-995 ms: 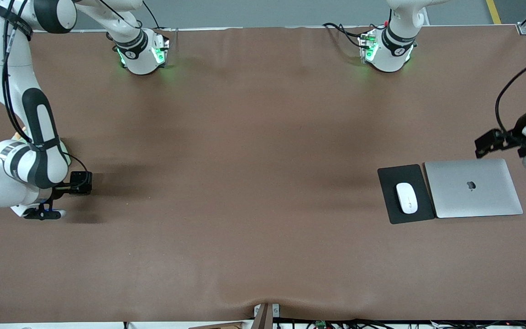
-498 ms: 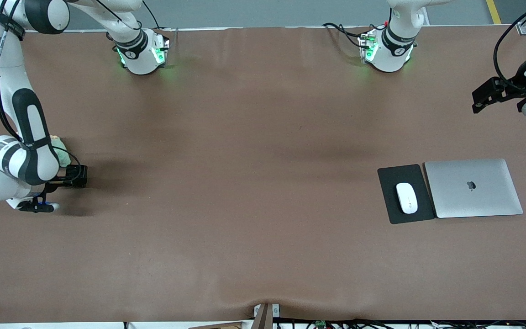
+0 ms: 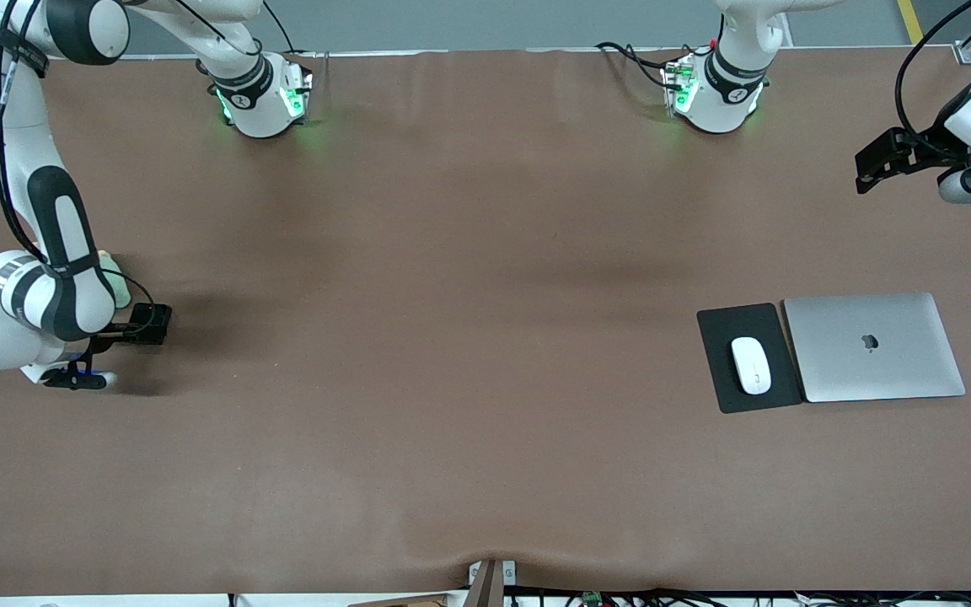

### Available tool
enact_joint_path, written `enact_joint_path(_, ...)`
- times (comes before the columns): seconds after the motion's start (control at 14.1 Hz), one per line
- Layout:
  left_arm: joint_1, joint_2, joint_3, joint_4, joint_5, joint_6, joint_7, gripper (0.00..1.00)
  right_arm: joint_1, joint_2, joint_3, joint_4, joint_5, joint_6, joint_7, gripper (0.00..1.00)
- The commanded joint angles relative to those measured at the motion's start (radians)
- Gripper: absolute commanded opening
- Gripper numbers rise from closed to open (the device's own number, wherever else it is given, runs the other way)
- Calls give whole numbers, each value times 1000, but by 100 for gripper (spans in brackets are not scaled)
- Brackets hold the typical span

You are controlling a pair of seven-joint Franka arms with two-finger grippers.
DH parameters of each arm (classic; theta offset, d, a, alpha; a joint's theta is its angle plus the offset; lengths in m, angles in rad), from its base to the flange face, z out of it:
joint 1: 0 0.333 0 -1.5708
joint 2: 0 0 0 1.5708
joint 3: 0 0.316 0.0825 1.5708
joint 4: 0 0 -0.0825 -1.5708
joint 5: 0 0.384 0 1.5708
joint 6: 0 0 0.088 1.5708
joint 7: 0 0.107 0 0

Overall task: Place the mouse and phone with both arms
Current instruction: 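Release the phone beside the green plush and raise the right gripper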

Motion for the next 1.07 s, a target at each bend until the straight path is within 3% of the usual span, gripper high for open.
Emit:
enact_joint_path(0.0,4,-23,5,-25,-21,-5,-14,100,42,-101,10,21,-6,-40,-3,100)
enact_joint_path(0.57,4,-12,5,-22,-36,10,-41,100,224,-375,10,47,-12,-117,201,100)
enact_joint_path(0.78,10,-11,11,-23,-72,25,-51,100,217,-449,2,90,-13,-224,212,100)
enact_joint_path(0.92,11,-11,17,-22,-72,27,-52,100,192,-483,24,135,-36,-302,235,100)
enact_joint_path(1.0,11,-12,17,-22,-72,27,-52,100,162,-525,65,135,-53,-341,237,100)
